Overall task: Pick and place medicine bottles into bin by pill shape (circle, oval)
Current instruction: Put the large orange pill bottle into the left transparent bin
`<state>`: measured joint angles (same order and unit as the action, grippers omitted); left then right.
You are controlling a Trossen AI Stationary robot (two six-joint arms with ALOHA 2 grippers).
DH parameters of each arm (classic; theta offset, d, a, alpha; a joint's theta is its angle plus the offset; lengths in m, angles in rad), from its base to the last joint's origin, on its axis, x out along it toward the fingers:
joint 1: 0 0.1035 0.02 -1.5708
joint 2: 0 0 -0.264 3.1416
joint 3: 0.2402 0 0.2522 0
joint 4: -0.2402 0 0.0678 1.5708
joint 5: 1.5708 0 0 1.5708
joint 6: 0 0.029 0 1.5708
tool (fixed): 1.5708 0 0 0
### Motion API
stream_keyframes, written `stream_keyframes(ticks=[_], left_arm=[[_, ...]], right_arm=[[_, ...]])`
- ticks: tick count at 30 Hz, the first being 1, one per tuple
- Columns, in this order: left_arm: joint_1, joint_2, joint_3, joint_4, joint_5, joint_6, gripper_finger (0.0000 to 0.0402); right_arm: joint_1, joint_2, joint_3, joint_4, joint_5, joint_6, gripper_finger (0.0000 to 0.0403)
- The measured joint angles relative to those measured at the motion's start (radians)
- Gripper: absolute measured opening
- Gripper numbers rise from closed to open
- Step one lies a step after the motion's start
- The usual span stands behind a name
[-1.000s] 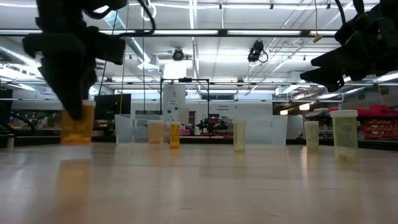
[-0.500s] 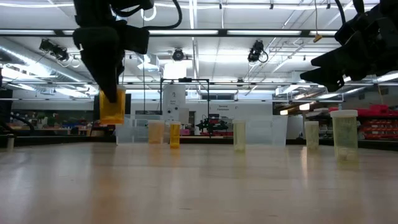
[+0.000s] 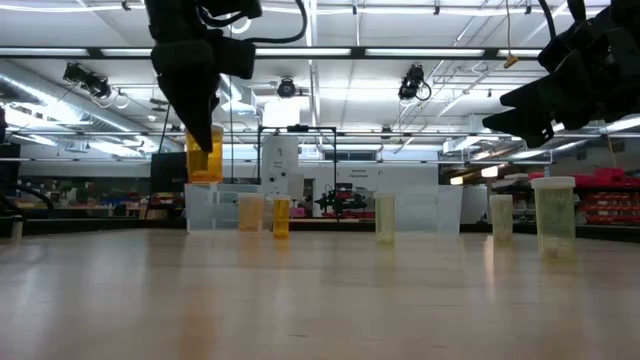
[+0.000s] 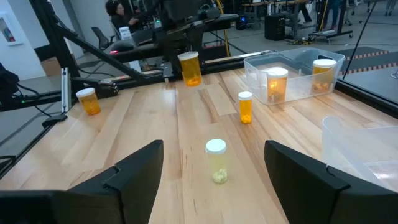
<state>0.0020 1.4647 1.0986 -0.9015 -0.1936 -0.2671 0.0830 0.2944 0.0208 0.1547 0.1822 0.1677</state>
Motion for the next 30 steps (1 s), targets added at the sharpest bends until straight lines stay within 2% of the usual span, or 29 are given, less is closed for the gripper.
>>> stream_keyframes(ticks=[6,15,20,30], left_arm=[[0.055,0.0,0.047,-0.018,0.0,0.052,0.0221],[0.135,0.0,0.105,-0.022,0.0,0.136,0.0212],[0.179,0.0,0.109,-0.021,0.0,0.179,0.0222],[0.292,0.0,0.109,0.009,0.0,0.271,0.0214]], right_arm=[[0.0,0.0,0.0,0.0,0.0,0.0,0.0284],[0.0,0.0,0.0,0.0,0.0,0.0,0.0284],[0.0,0.0,0.0,0.0,0.0,0.0,0.0284],[0.0,0.0,0.0,0.0,0.0,0.0,0.0284]])
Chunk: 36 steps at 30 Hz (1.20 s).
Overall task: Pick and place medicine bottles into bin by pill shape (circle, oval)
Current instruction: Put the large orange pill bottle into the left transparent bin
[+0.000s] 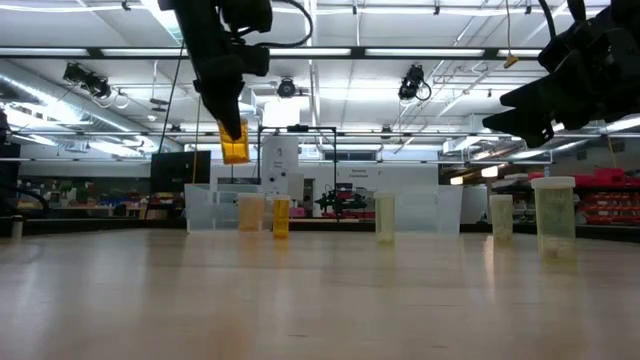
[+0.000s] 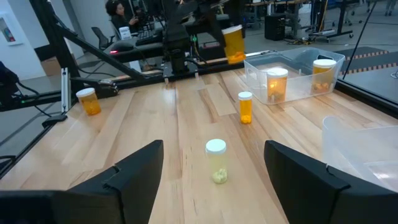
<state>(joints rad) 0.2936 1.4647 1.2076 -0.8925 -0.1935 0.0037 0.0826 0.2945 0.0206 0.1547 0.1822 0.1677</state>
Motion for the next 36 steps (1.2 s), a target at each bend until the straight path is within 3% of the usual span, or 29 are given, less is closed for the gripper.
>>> stream_keyframes(ticks=[22,30,36], left_arm=[[0.272,0.001,-0.005,0.14,0.009,0.113,0.0221],[0.352,0.011,-0.005,0.219,0.008,0.031,0.022],[0.388,0.088,-0.005,0.222,0.007,-0.047,0.0222]], right_arm=[[0.0,0.0,0.0,0.0,0.0,0.0,0.0284],[0.0,0.0,0.0,0.0,0.0,0.0,0.0284],[0.0,0.0,0.0,0.0,0.0,0.0,0.0284]])
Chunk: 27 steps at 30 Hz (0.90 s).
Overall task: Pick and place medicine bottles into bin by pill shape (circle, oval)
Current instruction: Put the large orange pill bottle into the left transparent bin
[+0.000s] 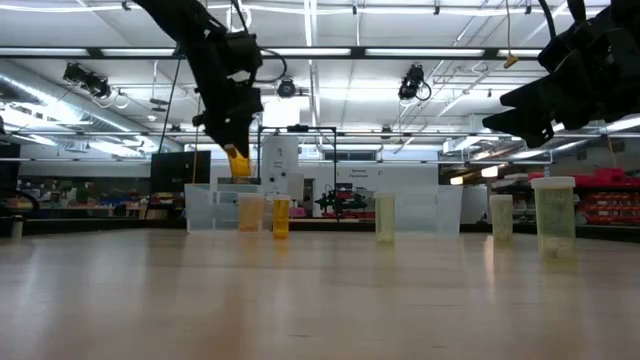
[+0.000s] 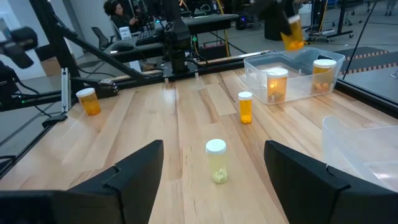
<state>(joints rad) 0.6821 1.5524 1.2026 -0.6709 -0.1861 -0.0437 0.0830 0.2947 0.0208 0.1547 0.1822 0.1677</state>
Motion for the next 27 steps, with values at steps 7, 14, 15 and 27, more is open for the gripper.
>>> stream_keyframes(ticks=[7,14,15,27], left_arm=[[0.021,0.097,0.0,0.033,-0.005,-0.032,0.0218],[0.053,0.155,0.0,0.046,-0.028,-0.112,0.0218],[0.057,0.161,0.0,0.048,-0.029,-0.126,0.0217],[0.074,0.228,0.0,0.049,-0.029,-0.209,0.0218]], right_arm=[[0.0,0.0,0.0,0.0,0.0,0.0,0.0284],[0.0,0.0,0.0,0.0,0.0,0.0,0.0284],[0.0,0.0,0.0,0.0,0.0,0.0,0.0284],[0.0,0.0,0.0,0.0,0.0,0.0,0.0284]])
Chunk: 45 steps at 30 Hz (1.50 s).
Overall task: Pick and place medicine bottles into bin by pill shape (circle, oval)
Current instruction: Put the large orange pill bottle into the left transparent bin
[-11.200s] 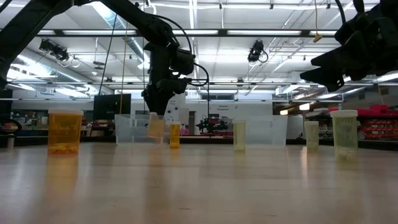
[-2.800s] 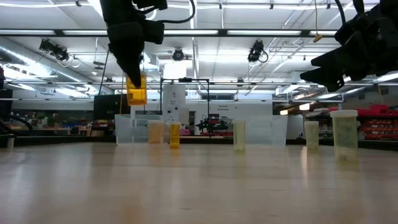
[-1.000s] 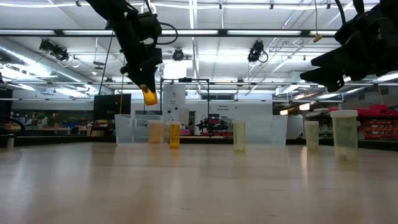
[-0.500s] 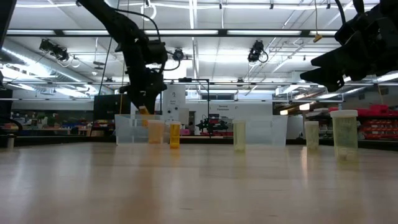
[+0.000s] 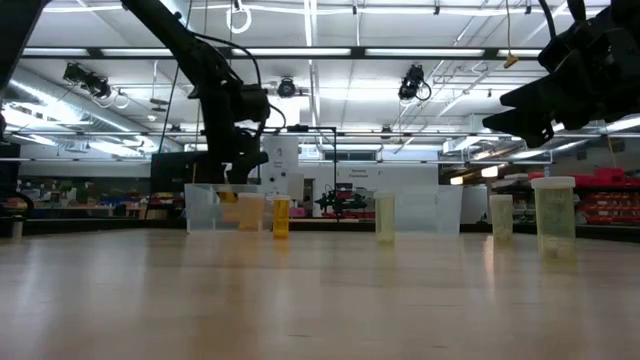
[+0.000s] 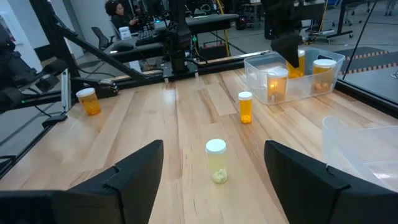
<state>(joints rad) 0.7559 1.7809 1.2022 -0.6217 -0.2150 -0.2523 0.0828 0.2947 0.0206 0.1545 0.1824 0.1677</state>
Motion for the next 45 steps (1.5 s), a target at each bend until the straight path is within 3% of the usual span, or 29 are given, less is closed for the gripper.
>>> stream_keyframes(ticks=[15,30,45], left_arm=[[0.0,0.001,0.0,-0.004,0.003,0.002,0.0228],[0.0,0.001,0.0,-0.004,0.006,0.028,0.0298],[0.0,0.0,0.019,-0.021,0.008,0.054,0.0316]], right_arm=[[0.0,0.0,0.0,0.0,0.0,0.0,0.0284],[0.0,0.0,0.0,0.0,0.0,0.0,0.0284],[0.0,0.0,0.0,0.0,0.0,0.0,0.0284]])
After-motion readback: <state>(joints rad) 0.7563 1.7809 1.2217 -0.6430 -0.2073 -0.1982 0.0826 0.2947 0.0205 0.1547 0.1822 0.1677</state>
